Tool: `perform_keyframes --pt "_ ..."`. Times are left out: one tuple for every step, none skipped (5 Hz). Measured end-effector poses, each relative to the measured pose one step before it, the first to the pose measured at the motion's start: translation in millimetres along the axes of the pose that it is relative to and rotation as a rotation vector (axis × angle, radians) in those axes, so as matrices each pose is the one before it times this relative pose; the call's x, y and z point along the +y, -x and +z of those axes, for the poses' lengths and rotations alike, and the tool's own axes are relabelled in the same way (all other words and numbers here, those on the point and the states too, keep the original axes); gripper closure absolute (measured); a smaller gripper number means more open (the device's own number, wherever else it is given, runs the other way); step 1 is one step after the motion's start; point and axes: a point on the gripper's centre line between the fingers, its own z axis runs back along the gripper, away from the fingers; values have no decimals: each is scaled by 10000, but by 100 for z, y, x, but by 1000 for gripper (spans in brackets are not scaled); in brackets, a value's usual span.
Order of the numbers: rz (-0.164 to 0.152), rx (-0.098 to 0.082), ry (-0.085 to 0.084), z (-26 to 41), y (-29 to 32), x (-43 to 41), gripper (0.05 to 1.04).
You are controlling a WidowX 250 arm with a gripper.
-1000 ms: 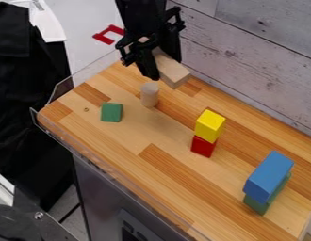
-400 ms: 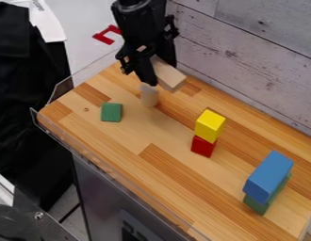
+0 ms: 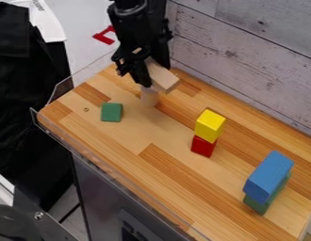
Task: Put rectangular object on cylinder
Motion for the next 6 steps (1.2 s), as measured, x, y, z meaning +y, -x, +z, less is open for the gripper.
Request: perform_keyframes --pt "153 -32 -59 -629 -532 62 505" --pt "13 10 -95 -541 -341 -137 505" --pt "13 -59 -65 -351 -416 -351 505" --pt "54 22 -171 -555 -344 -181 505" --pt "104 75 -91 -534 -196 -198 505" --pt "122 93 -62 -436 12 -45 505"
